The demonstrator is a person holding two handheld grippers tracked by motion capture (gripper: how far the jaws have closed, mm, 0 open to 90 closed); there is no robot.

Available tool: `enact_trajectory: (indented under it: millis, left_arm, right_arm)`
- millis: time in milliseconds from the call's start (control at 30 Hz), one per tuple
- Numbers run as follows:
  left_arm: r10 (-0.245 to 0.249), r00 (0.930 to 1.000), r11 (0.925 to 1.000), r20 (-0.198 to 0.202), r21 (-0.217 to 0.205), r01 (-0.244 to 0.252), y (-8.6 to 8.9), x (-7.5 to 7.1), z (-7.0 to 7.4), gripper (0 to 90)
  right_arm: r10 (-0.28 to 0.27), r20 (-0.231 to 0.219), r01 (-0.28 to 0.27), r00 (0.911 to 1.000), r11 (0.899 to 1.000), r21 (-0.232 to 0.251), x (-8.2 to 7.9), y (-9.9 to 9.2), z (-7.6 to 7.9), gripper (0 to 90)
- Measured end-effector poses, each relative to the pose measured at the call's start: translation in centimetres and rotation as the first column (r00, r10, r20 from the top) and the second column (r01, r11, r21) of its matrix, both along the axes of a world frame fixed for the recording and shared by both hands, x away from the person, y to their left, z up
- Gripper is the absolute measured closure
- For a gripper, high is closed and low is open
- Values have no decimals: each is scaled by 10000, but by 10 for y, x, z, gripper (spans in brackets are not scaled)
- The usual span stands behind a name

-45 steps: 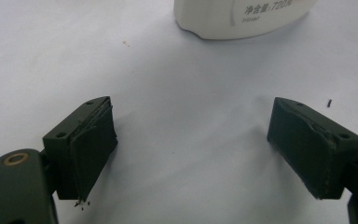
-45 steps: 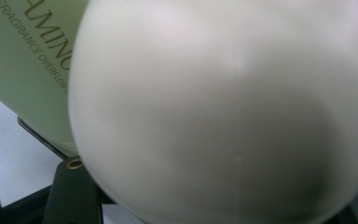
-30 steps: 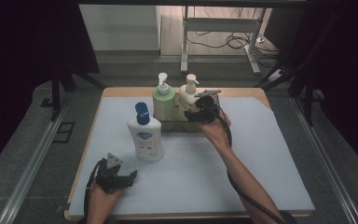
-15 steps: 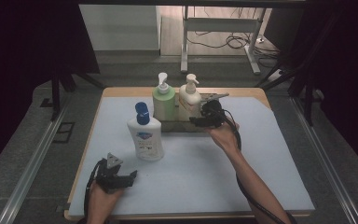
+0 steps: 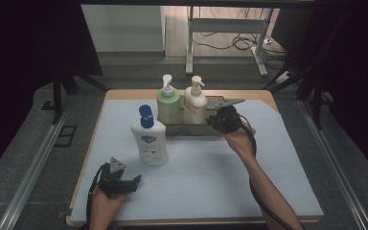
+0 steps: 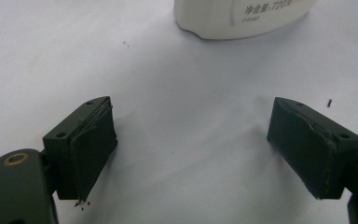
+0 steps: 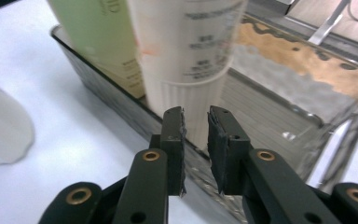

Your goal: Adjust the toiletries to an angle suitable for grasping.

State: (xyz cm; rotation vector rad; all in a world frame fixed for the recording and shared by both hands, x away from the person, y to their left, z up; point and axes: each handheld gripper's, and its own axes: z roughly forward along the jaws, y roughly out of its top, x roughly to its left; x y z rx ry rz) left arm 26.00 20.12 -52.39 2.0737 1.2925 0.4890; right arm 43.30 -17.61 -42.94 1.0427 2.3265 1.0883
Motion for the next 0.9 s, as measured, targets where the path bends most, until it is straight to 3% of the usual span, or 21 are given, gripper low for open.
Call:
enact_trajectory:
  millis: [133,333,900]
  left_arm:
    - [4,10000,10000,1,-10,-4,0,0,0,148]
    - [1,10000,10000,1,-5,-1,0,0,0,148]
    - [-1,10000,10000,0,-9,1,0,0,0,148]
  right_arm:
    - [-231,81,230,9997,9997,114,5,-4,-2,783]
    - [-900,-159,906,9958,9951,405,14,-7,-7,885]
    - [-1086,-691,1113,9917,9931,364,34,9,-23,894]
